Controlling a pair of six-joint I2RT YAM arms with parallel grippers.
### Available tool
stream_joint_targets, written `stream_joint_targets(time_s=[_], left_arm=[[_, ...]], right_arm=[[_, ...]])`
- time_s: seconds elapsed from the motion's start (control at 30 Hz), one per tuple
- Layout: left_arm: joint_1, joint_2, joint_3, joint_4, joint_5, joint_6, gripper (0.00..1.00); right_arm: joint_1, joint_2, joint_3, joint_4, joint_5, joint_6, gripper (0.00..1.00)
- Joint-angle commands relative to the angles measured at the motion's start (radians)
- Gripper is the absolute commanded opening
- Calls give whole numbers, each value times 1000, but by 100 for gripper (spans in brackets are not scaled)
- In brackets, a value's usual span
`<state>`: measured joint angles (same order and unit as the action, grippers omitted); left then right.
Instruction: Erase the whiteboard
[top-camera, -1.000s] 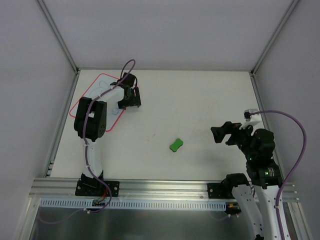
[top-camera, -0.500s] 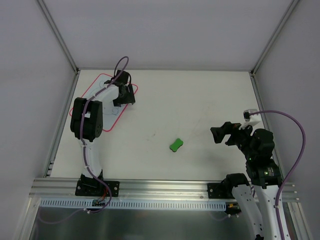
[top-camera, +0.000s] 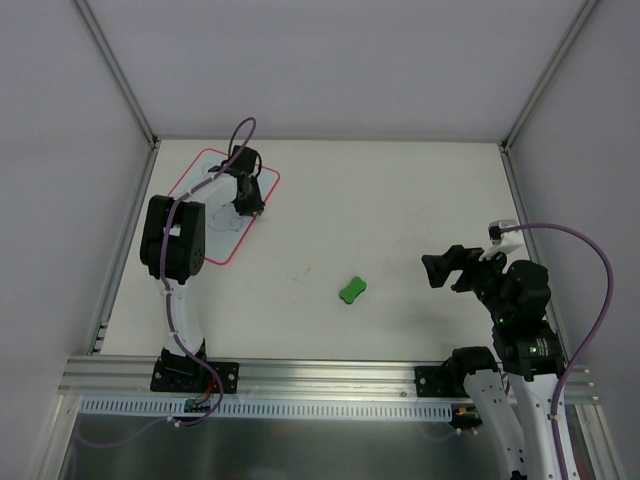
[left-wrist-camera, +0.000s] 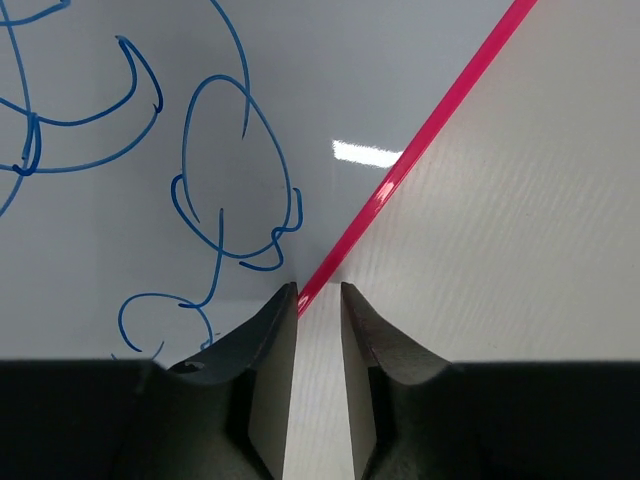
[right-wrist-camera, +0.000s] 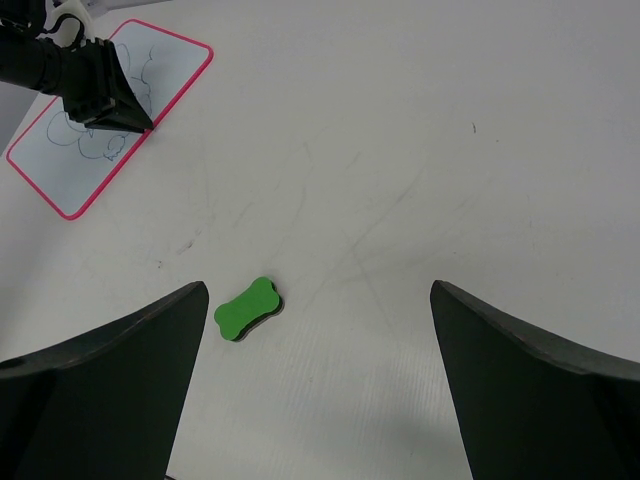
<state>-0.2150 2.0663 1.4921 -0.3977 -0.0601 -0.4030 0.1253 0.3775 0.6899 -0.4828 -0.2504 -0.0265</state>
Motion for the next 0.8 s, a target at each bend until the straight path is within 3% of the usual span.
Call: stream_joint_targets(time_s=[0.0,0.2,0.33,0.77], left_arm=[[-66,-21,-79,-49,97,-51,23],[-213,-54,-156,-49,92,-74,5],[-329,-72,-204,-47,89,-94,0],[-664,-138,-305,-47,74,-158,0]], right_arm=[[7,-11,2,38,3,-4,99],[8,-6,0,36,5,-1,99],[7,14,3,35,-6,2,99],[8,83,0,7,-30,23,99]])
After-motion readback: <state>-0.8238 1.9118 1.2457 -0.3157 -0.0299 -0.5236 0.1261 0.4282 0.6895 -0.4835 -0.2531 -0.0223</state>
